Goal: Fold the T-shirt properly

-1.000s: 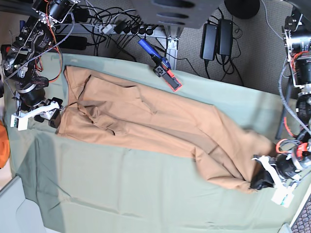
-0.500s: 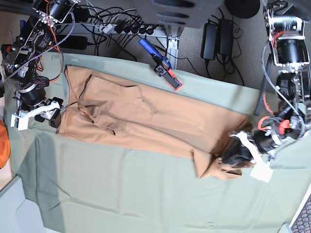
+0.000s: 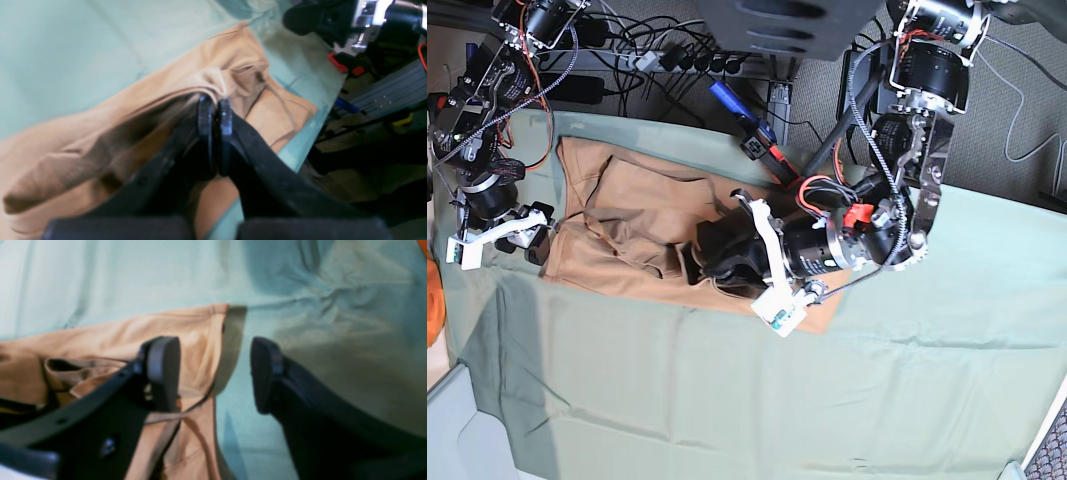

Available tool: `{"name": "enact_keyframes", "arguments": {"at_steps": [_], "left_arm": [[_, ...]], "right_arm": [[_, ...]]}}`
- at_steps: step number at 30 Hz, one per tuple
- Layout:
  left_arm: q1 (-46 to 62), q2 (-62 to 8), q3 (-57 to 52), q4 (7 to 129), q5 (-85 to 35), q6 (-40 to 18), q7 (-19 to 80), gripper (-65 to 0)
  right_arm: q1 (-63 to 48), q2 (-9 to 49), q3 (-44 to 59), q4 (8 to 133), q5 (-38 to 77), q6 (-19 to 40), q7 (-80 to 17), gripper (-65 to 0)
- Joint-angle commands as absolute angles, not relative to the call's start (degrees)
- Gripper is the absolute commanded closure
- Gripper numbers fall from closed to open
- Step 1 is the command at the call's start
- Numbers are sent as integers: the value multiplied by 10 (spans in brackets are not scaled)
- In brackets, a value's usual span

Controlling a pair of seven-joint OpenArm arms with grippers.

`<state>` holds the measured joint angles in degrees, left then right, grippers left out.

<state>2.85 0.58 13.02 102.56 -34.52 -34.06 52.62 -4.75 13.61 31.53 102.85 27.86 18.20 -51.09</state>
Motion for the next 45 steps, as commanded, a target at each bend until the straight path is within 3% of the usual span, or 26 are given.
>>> {"name": "enact_keyframes", "arguments": {"at_steps": [1,14,15,17,19,31,38,45], "left_arm": [[19,12,132,1028,-348,-347,507,0],[17,14,132,1000,-358,-347,495,0],[17,14,132,1000,-366,-347,498,-65],[18,15,132,1000,-380,-347,500,-274],[20,15,132,1000,-399,-347,502,-380],[21,33,246,1027,-481,-385,529,-382],[19,39,278,1059,-315,-385,503,-381],[10,3,277,1059,-183,-364,440,-382]], "right_arm": [[-40,144,319,1038,285,211,-500,-341],[-40,144,319,1038,291,211,-500,-341],[-40,144,319,1038,291,211,-500,-341],[-40,144,319,1038,291,211,-500,-341],[-40,144,319,1038,291,211,-500,-341],[-40,144,319,1038,290,211,-493,-341],[-40,144,319,1037,288,211,-493,-341],[-40,144,319,1037,289,211,-494,-341]]}}
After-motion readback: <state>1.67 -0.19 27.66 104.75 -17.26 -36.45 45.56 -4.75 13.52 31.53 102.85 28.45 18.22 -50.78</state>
